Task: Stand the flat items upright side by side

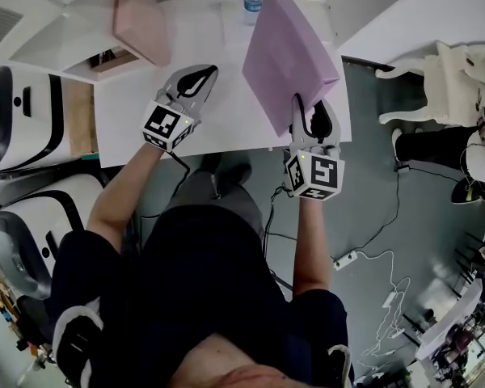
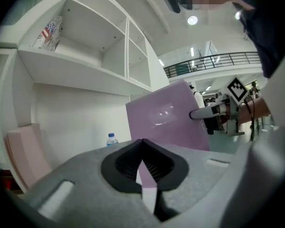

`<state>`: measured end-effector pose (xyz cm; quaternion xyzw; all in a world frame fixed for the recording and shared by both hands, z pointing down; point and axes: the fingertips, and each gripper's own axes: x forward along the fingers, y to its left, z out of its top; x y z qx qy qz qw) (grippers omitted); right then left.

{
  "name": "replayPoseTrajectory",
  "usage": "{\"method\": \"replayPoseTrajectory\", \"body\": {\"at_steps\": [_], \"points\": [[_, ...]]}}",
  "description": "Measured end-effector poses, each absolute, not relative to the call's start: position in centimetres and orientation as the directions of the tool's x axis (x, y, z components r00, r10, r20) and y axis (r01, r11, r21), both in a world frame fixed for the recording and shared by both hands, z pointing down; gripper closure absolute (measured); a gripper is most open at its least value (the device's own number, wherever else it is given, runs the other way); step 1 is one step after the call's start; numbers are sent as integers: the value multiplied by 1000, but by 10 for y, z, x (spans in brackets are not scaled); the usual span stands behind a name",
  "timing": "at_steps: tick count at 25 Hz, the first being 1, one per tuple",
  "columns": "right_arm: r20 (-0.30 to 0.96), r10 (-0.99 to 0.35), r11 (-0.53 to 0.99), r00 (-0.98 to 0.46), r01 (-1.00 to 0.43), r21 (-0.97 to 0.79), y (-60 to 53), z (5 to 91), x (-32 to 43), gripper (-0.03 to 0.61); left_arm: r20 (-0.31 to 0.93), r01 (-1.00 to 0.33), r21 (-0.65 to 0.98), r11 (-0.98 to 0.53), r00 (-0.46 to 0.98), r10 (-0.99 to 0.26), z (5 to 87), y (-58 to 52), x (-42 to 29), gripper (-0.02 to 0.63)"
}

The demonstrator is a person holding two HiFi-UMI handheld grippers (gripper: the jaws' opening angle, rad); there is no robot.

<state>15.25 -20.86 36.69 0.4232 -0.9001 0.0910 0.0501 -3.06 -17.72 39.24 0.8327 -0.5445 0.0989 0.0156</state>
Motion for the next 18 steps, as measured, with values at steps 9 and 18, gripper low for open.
{"method": "replayPoseTrajectory", "body": {"at_steps": [9, 18], "points": [[143, -696, 697, -704, -710, -101, -204, 362, 96, 419, 164, -950, -96, -297, 280, -946, 380, -143, -70, 612], [136, -682, 718, -718, -693, -58, -195, 362, 35, 419, 156, -973, -100, -209, 192, -969, 374, -105, -120, 612]]}}
